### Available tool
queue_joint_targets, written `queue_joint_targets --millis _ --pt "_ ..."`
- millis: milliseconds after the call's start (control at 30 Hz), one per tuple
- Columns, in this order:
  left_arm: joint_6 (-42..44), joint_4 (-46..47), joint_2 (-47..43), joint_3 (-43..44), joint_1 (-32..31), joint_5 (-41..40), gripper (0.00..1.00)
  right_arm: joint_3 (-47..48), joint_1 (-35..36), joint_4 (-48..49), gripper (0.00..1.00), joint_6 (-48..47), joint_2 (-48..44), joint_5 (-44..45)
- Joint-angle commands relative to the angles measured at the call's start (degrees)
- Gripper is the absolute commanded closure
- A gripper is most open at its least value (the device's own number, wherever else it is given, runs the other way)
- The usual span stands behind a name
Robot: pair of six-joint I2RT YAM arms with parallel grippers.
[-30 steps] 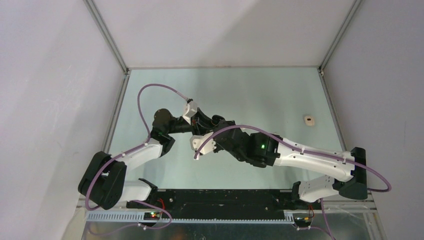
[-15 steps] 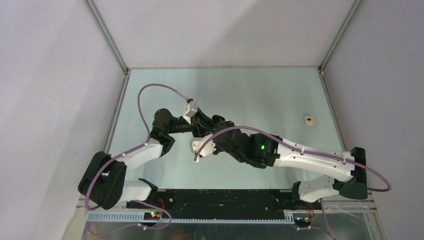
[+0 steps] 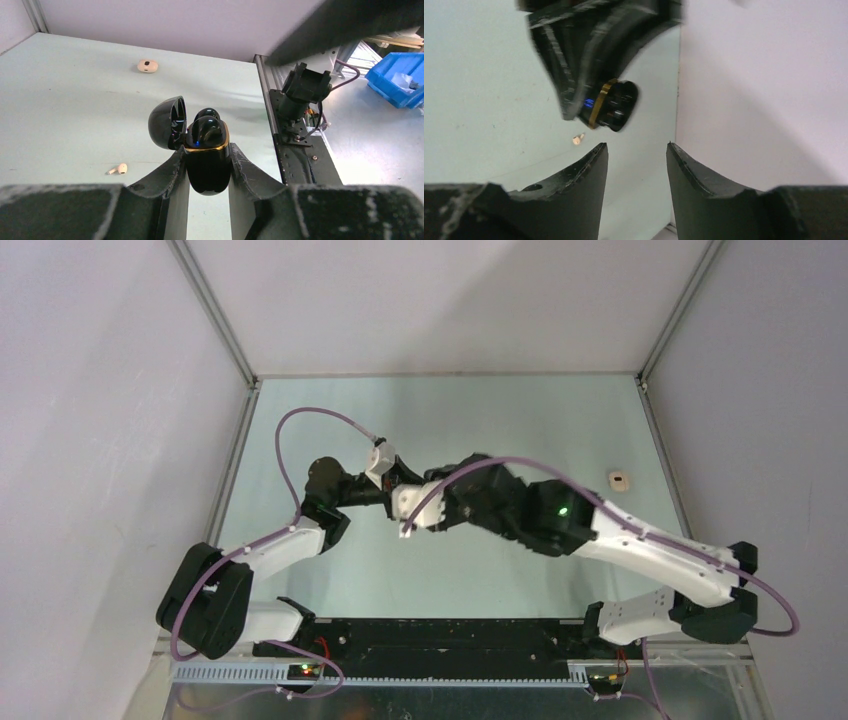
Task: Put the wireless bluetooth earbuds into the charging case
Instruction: Place the earbud in the charging case, then close the charging case.
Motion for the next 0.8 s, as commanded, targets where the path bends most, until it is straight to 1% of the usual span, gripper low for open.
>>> queue_joint_targets --millis 0,67,100,167,267,300,400,467,500,533,567,600,633,667,700,733,767 --pt "1.65 1.98 -0.53 2.75 -0.29 2.15 1.0 9.71 -5.25 -5.28 0.48 7.32 -4.99 -11.49" --pt "1.81 2.09 -0.74 2.82 -0.29 3.41 1.0 10.05 -9.2 -4.64 0.46 9.67 -6.47 -16.91" --pt "1.86 2.1 -0.92 2.9 -0.36 3.92 1.0 9.7 -12.37 -3.22 0.45 10.38 -7.73 -20.93" --pt "1.91 2.42 -1.25 2.9 -0.5 5.62 1.0 6.09 -16.96 0.39 0.43 12.51 -9.46 -26.0" --pt "1.99 2.63 -1.64 2.99 -0.82 8.59 1.0 0.19 -22.72 6.48 0.43 15.8 -12.38 -30.45" --pt "2.21 2.59 -1.67 3.06 -1.06 9.8 1.0 -3.0 -23.61 9.41 0.43 16.91 -12.78 -32.52" --pt "4.53 0.59 -1.49 3.6 -2.01 12.83 1.0 -8.34 -25.64 13.7 0.44 18.55 -13.48 -35.24" --pt "8.59 -4.5 -1.64 4.69 -2.81 15.01 1.0 -11.49 -25.62 16.4 0.43 18.95 -13.24 -35.89" --pt "10.72 -10.2 -1.67 5.79 -3.09 16.22 1.0 -13.19 -25.55 17.97 0.43 19.34 -13.08 -35.83" --pt "16.02 -13.58 -1.76 6.42 -3.58 16.83 1.0 -13.83 -25.21 18.68 0.43 19.57 -12.57 -35.82" --pt "18.92 -21.81 -1.69 8.18 -3.78 18.1 1.0 -14.76 -25.03 19.62 0.44 19.96 -12.17 -35.66" --pt "25.8 -26.72 -1.66 10.39 -4.22 18.65 1.0 -15.05 -24.55 20.19 0.43 20.14 -11.44 -35.16" --pt "32.73 -37.35 -1.6 11.67 -4.41 19.57 1.0 -15.4 -24.31 20.31 0.43 20.39 -11.08 -35.0" --pt "42.17 -44.38 -1.35 14.72 -4.7 19.91 1.0 -15.66 -23.84 20.45 0.43 20.4 -10.44 -34.62" --pt "47.95 -59.45 -1.09 16.34 -4.87 20.54 1.0 -15.77 -23.46 20.62 0.43 20.41 -10.28 -34.38" --pt "59.56 -65.85 -0.61 19.16 -5.04 20.88 1.0 -16.24 -23.08 21.12 0.43 20.36 -10.2 -33.96" --pt "63.01 -73.26 -0.2 19.88 -5.04 21.42 1.0 -16.41 -22.91 21.35 0.43 20.4 -10.2 -33.96"
